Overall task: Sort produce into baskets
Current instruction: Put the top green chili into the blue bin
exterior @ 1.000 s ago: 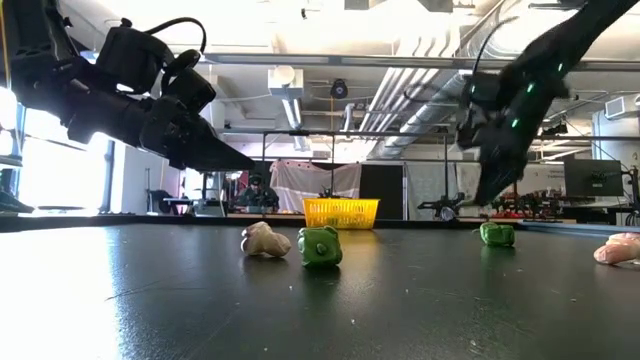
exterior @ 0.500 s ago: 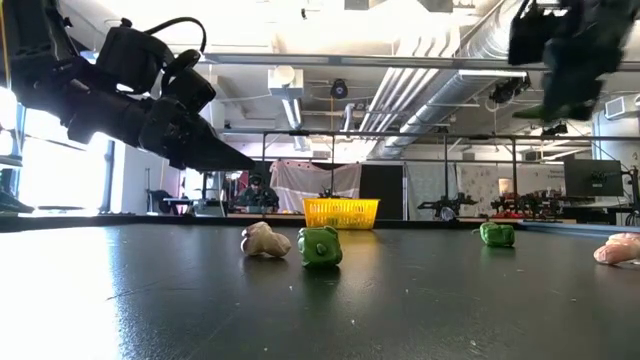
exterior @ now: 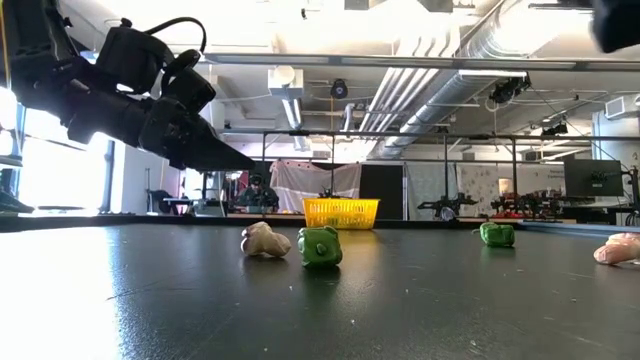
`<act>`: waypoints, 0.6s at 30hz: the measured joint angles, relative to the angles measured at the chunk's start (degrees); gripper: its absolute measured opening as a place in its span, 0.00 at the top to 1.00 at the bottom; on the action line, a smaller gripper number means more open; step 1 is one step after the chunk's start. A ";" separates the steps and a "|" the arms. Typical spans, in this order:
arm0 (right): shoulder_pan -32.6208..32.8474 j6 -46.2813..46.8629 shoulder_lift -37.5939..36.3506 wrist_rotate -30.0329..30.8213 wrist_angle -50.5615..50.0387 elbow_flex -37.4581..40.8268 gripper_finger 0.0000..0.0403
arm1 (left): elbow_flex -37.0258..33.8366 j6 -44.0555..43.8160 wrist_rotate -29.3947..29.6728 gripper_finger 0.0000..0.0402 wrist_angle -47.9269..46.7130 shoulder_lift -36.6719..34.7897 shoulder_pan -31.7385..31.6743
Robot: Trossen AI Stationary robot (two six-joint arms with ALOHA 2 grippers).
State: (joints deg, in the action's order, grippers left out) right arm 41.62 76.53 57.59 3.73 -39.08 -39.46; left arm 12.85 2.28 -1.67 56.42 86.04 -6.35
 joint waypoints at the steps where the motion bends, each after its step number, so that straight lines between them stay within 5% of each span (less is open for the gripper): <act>1: 2.02 2.63 0.94 0.65 0.67 0.00 0.96 | 0.00 0.31 0.00 1.00 0.00 0.00 0.00; 11: 18.61 29.92 9.29 3.38 2.50 -0.02 0.96 | 0.01 0.96 -0.01 1.00 -0.04 0.00 0.00; 18: 20.74 36.62 15.73 -0.24 2.75 -0.02 0.88 | 0.00 0.96 -0.02 1.00 -0.04 0.00 0.01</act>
State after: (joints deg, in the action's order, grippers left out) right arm 62.36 113.15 73.32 3.50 -36.33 -39.48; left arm 12.85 3.25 -1.69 56.38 86.04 -6.34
